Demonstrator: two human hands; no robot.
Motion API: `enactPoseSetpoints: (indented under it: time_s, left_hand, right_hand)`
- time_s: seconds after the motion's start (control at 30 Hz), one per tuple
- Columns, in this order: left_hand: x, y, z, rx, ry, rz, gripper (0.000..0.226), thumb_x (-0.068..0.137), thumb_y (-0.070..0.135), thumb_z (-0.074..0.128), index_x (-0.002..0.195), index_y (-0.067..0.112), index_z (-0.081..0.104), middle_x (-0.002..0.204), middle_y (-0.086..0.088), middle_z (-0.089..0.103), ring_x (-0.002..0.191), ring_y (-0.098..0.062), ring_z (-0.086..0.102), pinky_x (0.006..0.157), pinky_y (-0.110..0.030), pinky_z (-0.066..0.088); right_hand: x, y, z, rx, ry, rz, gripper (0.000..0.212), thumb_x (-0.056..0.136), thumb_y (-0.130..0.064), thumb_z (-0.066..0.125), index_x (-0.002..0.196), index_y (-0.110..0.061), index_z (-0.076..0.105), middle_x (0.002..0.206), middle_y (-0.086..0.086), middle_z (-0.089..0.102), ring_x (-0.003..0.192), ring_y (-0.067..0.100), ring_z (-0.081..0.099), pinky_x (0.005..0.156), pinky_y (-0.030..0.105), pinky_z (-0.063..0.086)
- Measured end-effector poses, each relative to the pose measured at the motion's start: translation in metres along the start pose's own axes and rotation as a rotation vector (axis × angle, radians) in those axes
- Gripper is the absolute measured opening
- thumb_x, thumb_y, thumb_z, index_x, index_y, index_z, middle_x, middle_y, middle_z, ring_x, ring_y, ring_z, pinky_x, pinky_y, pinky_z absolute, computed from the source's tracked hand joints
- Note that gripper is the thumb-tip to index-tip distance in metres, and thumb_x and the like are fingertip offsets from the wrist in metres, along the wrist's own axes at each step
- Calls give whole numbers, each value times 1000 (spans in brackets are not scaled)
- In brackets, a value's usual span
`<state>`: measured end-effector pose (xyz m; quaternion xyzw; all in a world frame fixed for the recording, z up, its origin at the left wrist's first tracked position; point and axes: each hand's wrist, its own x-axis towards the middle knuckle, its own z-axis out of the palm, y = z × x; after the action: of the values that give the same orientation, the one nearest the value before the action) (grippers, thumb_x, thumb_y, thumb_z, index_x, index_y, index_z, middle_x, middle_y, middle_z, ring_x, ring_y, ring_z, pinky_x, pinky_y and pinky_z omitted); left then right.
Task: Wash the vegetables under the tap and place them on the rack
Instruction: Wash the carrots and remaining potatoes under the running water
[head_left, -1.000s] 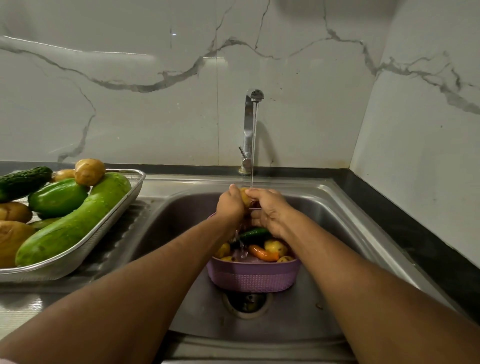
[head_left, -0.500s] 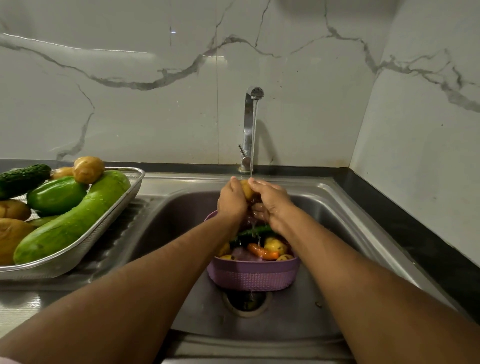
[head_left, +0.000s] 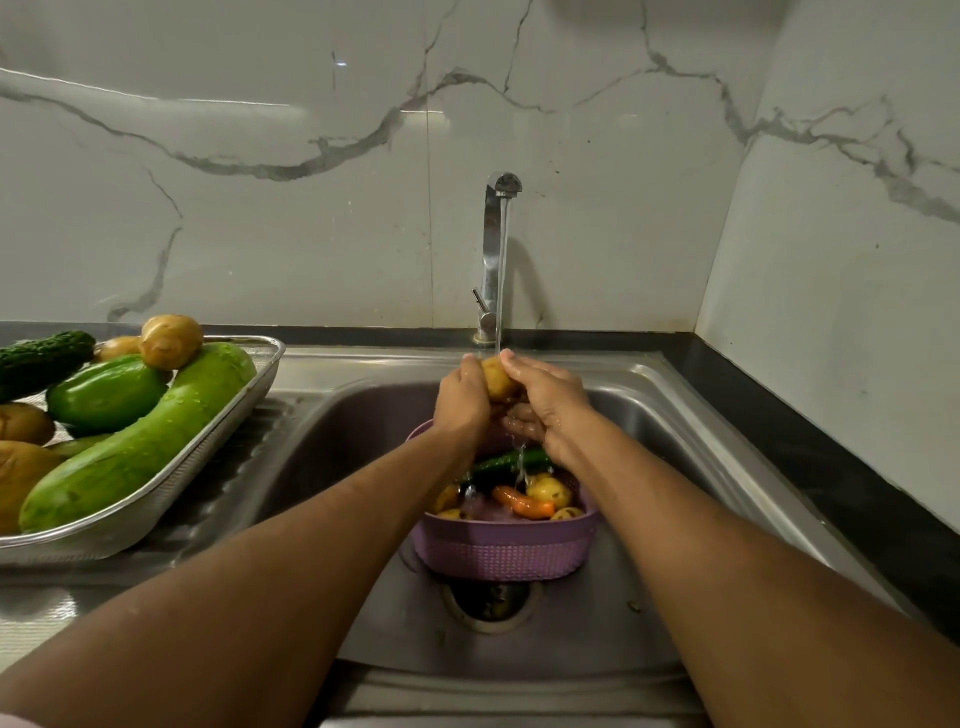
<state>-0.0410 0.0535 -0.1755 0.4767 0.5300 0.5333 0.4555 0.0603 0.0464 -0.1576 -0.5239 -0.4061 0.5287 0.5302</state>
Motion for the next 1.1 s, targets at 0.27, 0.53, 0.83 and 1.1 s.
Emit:
enactPoseSetpoints:
  time_s: [0.27, 0.53, 0.83, 1.1]
  left_hand:
    - [-4, 1, -1, -12, -15, -3, 46, 112, 39, 23, 101, 13, 59, 79, -7, 63, 64, -12, 59, 54, -24, 49]
    - [-3, -7, 4, 39, 31, 122, 35, 110, 52, 27, 104, 32, 56, 103, -4, 66, 102, -20, 67, 98, -45, 55]
    - [-6, -5, 0, 355, 50, 210, 46, 111, 49, 21, 107, 23, 58, 93, -1, 68, 90, -16, 66, 84, -37, 54]
    - [1, -10, 1, 573, -42, 350, 33, 107, 50, 40, 121, 30, 62, 112, 4, 61, 99, -15, 62, 86, -36, 54]
  right_hand:
    - [-6, 0, 0, -32, 30, -47, 24, 89, -33, 80, 109, -23, 75, 101, 7, 75, 88, 26, 76, 78, 41, 65]
    - [-3, -3, 1, -14, 61, -21, 24, 97, -36, 71, 114, -20, 72, 112, 9, 72, 103, 29, 71, 88, 48, 62]
    - [-3, 5, 7, -14, 60, 29, 24, 98, -37, 68, 110, -16, 72, 102, 8, 75, 94, 25, 71, 86, 43, 63]
    - [1, 2, -3, -140, 62, 1, 31, 109, -36, 47, 122, -15, 65, 108, 10, 71, 97, 24, 69, 77, 40, 62]
